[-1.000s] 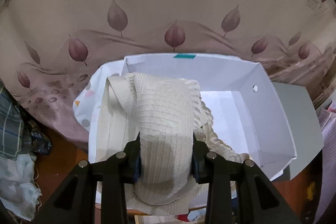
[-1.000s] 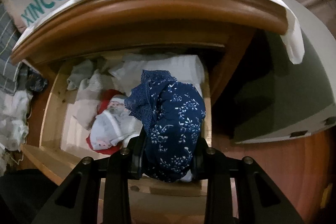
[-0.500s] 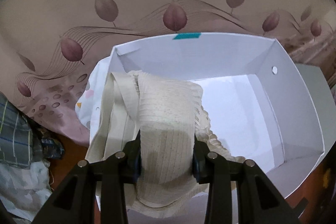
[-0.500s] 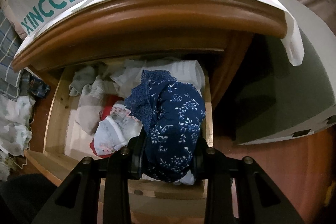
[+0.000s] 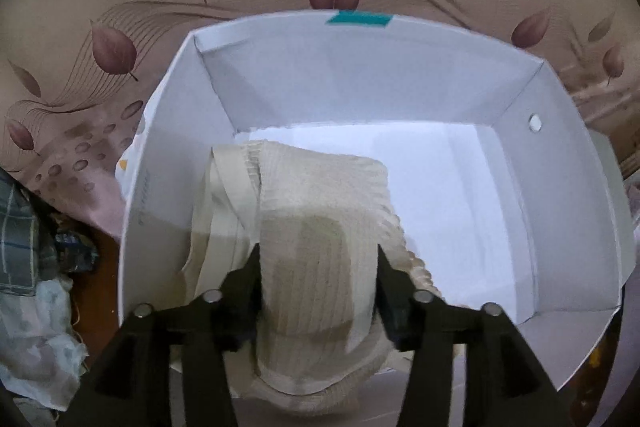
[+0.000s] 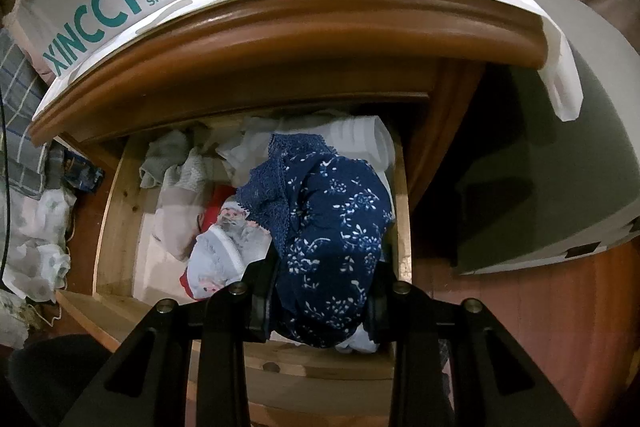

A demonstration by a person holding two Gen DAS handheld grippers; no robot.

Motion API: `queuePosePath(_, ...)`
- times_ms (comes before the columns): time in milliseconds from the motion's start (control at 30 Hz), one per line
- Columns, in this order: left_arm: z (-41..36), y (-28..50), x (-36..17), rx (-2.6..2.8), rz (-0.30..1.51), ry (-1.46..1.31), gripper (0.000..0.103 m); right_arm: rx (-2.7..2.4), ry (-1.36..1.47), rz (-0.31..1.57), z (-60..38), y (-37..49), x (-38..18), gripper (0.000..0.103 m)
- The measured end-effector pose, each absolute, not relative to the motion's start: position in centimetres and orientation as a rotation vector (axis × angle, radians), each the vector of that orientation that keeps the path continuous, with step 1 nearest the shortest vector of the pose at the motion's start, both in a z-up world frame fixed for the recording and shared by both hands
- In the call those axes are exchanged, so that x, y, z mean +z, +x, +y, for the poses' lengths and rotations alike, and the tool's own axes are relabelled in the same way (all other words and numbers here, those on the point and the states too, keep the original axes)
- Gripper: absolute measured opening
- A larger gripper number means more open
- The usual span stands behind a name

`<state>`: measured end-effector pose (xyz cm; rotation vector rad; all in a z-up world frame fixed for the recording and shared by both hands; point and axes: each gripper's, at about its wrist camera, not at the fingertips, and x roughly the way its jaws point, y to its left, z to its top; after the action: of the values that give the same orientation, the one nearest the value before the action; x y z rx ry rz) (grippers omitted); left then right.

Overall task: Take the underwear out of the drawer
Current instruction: 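Lift the cream bra with the left tool into the white box and release while right holds underwear, then carry the dark blue underwear with the right tool into the white box and release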

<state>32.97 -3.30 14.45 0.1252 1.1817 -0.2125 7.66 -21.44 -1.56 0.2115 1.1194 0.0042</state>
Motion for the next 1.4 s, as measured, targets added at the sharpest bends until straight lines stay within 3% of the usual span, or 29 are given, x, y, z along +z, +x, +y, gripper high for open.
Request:
queuePosePath(533,-1.8,31.8,17.9,-0.285,1.14,0.004,0.074,0.006,0.19,1.12,-21.1,7.7,-1.5,0.03)
queuePosePath(967,1.9,25.7,21.0,-0.206,0.993,0.043,0.075,0.0,0.164,1.126,-20.8,7.7,-1.7,0.03)
queuePosePath(1167,6.3,19.1,19.9,-0.093,0.86,0.053,0.077,0.009,0.221,1.115,-21.6,7.6,-1.5,0.03)
queuePosePath(1400,10.0,12.3,14.9,0.014,0.842,0.079,0.077,-0.013,0.303,1.08,-23.6,6.8,0.8,0.03)
